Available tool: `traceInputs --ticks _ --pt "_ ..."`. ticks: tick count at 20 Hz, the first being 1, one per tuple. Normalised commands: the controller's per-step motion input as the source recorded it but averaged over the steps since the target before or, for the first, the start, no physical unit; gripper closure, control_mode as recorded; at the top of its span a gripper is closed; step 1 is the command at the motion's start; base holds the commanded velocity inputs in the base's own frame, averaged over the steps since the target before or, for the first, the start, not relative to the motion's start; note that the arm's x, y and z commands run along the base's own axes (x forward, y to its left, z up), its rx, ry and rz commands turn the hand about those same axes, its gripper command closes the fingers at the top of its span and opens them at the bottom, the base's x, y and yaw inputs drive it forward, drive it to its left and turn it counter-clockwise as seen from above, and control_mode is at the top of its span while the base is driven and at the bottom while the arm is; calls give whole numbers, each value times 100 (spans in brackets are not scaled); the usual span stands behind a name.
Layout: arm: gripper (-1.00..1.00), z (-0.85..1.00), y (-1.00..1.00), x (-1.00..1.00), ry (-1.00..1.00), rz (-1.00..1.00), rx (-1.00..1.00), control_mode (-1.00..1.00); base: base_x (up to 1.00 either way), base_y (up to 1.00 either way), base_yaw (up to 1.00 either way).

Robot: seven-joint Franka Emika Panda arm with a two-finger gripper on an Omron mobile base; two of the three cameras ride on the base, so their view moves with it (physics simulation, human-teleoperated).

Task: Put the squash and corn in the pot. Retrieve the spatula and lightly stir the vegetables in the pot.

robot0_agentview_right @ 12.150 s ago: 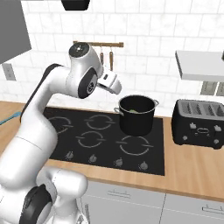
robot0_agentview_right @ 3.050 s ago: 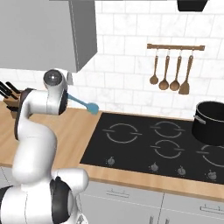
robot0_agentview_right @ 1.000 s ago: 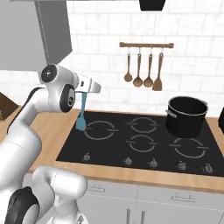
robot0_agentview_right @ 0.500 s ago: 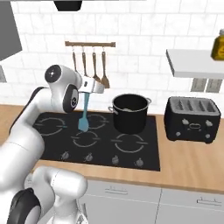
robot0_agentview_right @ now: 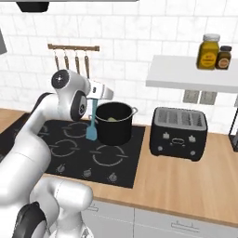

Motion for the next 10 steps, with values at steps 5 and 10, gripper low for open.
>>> traceInputs --ticks 5,10 --pt "100 0 0 0 0 0 0 100 97 -4 14" --pt "100 5 -1 72 0 6 3 -100 20 0 2"
